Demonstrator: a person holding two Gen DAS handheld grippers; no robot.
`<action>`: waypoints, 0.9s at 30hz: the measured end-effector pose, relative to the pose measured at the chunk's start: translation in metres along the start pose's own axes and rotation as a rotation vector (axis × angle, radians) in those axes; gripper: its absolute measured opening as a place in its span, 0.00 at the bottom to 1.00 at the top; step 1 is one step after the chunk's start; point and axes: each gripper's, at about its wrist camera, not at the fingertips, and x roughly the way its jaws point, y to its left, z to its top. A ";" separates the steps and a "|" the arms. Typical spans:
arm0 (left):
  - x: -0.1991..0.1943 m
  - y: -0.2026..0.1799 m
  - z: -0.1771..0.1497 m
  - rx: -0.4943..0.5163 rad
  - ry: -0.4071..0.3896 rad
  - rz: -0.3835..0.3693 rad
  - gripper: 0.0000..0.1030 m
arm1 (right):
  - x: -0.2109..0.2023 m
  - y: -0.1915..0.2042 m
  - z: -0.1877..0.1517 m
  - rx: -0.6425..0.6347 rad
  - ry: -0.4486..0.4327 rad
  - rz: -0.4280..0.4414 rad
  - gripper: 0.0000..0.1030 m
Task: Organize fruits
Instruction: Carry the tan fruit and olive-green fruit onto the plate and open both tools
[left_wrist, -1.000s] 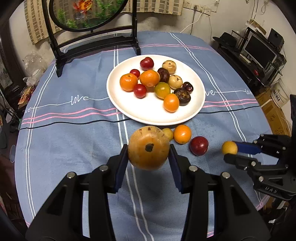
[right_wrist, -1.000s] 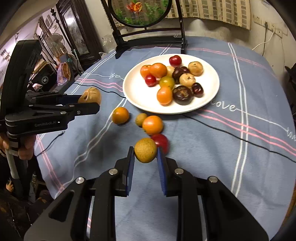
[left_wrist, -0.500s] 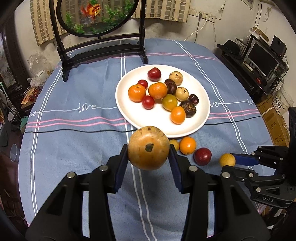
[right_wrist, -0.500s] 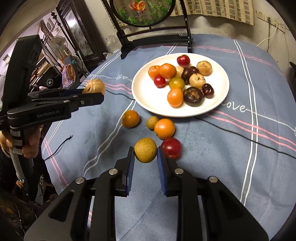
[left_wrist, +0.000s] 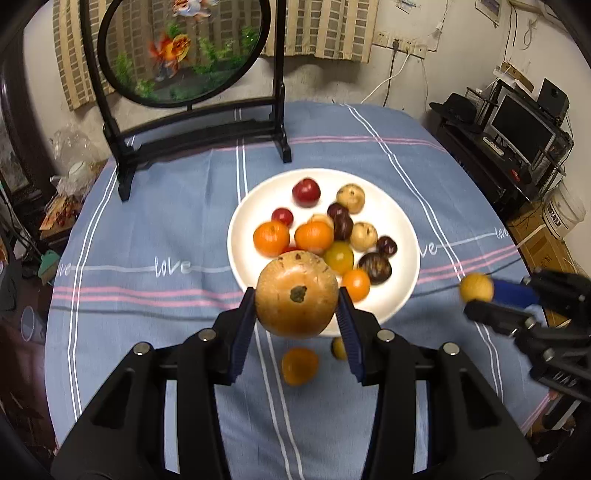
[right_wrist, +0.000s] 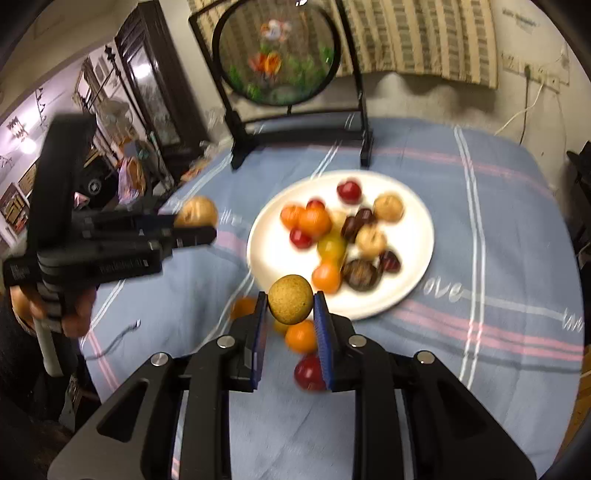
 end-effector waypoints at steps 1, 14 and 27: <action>0.002 -0.001 0.004 0.004 -0.002 0.003 0.42 | -0.001 -0.001 0.005 0.000 -0.011 -0.002 0.24; 0.027 -0.012 0.035 0.054 -0.003 0.028 0.42 | 0.013 -0.017 0.055 -0.003 -0.072 -0.002 0.24; 0.057 -0.004 0.046 0.043 0.036 0.055 0.42 | 0.043 -0.026 0.066 0.005 -0.033 0.021 0.24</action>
